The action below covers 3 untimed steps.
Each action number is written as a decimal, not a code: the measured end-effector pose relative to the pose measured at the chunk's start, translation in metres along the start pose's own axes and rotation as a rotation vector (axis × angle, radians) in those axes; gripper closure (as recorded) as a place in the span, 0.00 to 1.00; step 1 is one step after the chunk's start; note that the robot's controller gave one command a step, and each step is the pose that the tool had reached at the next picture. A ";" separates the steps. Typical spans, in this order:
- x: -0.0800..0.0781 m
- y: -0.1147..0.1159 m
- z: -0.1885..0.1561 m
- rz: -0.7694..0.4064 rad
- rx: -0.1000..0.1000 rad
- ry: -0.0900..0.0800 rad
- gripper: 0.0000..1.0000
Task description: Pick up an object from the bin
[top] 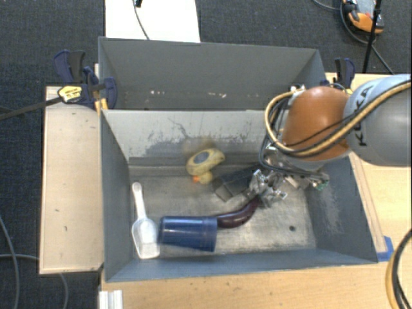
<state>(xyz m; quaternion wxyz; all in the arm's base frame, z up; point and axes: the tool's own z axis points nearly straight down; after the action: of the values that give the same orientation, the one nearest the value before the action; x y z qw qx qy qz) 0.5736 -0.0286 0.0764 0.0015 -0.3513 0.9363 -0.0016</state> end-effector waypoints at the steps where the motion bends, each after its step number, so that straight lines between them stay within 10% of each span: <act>1: 0.000 0.000 0.000 0.001 0.000 0.000 1.00; 3: 0.000 0.000 0.000 0.002 0.000 0.000 1.00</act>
Offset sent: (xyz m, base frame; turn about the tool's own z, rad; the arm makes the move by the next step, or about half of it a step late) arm 0.0000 0.0000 0.0000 0.0000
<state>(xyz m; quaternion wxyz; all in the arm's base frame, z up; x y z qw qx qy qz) 0.5737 -0.0286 0.0764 0.0015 -0.3502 0.9367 -0.0014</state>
